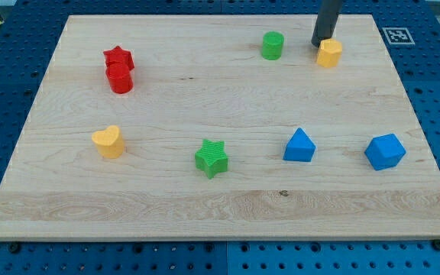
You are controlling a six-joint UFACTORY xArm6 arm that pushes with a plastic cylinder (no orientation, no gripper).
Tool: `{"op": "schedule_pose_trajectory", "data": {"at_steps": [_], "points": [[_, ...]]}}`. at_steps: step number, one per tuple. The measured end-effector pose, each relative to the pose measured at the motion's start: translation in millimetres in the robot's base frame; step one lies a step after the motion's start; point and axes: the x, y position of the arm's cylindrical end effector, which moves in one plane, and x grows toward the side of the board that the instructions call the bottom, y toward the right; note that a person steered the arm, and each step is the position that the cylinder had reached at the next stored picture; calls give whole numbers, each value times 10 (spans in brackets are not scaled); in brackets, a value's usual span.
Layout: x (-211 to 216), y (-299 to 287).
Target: Place the yellow hexagon to the left side of the green circle
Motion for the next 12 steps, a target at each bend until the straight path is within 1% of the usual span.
{"op": "schedule_pose_trajectory", "data": {"at_steps": [1, 2, 3, 4, 5, 6, 8, 11, 12], "points": [[211, 0], [281, 55], [285, 456], [388, 554], [678, 554], [680, 554], [679, -75], [672, -1260], [575, -1625]]}}
